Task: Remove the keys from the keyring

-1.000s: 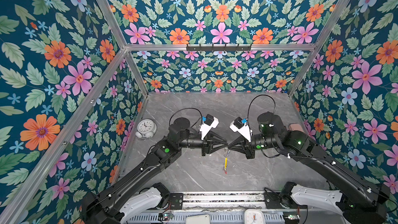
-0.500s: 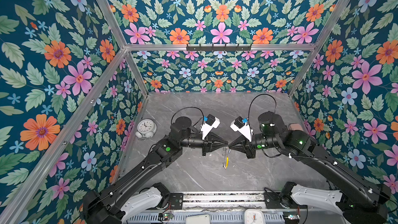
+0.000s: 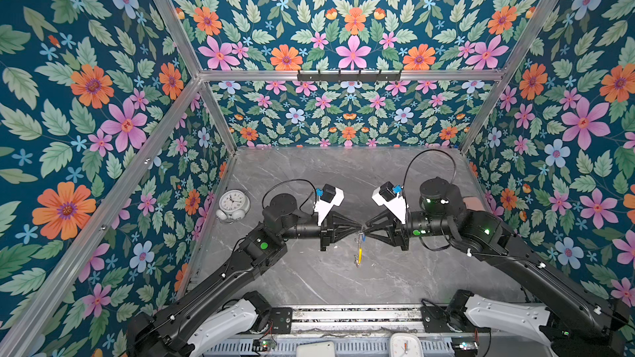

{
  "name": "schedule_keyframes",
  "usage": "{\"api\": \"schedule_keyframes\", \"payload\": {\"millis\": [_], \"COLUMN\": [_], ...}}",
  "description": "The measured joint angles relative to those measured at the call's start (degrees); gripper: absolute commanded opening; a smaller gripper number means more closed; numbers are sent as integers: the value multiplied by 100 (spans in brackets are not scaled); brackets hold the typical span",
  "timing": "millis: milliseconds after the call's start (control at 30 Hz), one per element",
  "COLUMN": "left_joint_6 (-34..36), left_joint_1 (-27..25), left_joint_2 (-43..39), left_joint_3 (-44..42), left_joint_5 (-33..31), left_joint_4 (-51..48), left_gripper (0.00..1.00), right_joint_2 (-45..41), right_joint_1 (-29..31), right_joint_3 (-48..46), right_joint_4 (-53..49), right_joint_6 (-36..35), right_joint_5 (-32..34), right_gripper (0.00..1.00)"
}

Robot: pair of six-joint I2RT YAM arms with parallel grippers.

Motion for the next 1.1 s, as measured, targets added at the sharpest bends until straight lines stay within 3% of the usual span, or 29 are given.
{"api": "schedule_keyframes", "payload": {"millis": [267, 500, 1100], "left_joint_6": [-260, -586, -1093], "left_joint_1": [0, 0, -4], "left_joint_2": [-302, -431, -372], "left_joint_3": [-350, -636, -914], "left_joint_5": [-264, -459, -651], "left_joint_4": [745, 1582, 2551], "left_gripper": [0, 0, 0], "right_joint_2": [-898, -1036, -505], "right_joint_1": [33, 98, 326], "right_joint_3": [-1226, -1843, -1954], "right_joint_4": [1491, 2579, 3309], "right_joint_6": [350, 599, 678], "right_joint_5": [170, 116, 426], "right_gripper": [45, 48, 44]}}
